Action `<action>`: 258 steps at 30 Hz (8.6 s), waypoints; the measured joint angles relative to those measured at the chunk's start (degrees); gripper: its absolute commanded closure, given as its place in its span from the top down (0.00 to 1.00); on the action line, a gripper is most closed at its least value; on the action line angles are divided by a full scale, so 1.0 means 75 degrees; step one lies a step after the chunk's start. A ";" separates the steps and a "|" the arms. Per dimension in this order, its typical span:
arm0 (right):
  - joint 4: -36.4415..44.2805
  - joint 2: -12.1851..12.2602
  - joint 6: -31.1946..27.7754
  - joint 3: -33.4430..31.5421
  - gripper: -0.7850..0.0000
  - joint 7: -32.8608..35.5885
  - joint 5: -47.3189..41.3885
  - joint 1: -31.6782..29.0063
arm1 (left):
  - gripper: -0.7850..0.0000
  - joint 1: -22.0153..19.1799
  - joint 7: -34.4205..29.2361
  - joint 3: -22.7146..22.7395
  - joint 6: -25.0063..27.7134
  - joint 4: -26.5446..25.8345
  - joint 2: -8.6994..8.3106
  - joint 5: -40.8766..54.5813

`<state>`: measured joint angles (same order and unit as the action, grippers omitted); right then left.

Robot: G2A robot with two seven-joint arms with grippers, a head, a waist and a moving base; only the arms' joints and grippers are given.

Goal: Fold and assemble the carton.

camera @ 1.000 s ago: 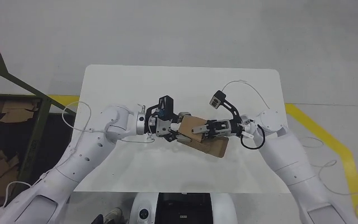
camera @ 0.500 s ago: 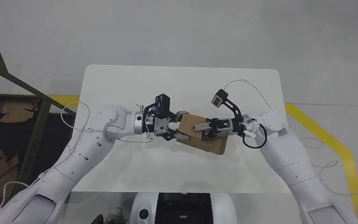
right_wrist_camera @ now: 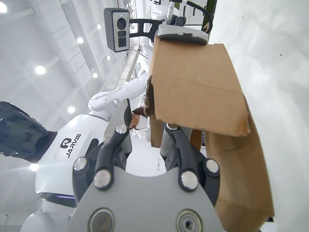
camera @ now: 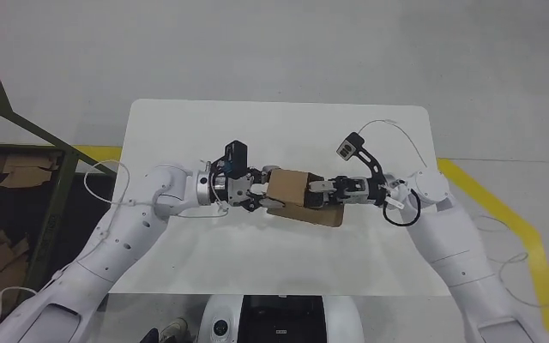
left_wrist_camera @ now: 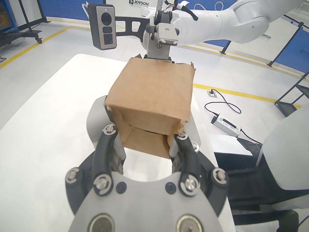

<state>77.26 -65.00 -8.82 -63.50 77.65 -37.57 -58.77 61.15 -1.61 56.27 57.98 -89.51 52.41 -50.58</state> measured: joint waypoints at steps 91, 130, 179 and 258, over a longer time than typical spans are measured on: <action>0.3984 0.0046 0.1945 0.2644 0.00 -0.5528 1.0055 -0.2791 | 1.00 0.2214 0.1641 0.2823 -0.0329 -0.0524 -0.0088 -0.1033; 0.1079 0.0902 -0.0168 0.0543 0.00 0.1380 0.2095 0.0412 | 1.00 0.1347 0.1008 0.1208 0.0002 -0.0942 -0.0984 0.1343; -0.0031 0.1835 -0.0998 0.4732 0.00 0.1380 -0.1450 0.3409 | 1.00 0.0595 0.6392 -0.0510 0.0002 -0.0594 -0.1875 -0.3747; 0.0912 0.2410 -0.2098 0.3020 0.33 -0.0378 -0.0042 0.1679 | 0.42 -0.0363 0.6994 -0.2023 -0.1675 0.0848 -0.1947 -0.3226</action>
<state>84.10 -46.92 -24.56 -40.85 74.81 -37.88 -46.17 58.43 50.85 41.10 45.42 -83.15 37.81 -74.78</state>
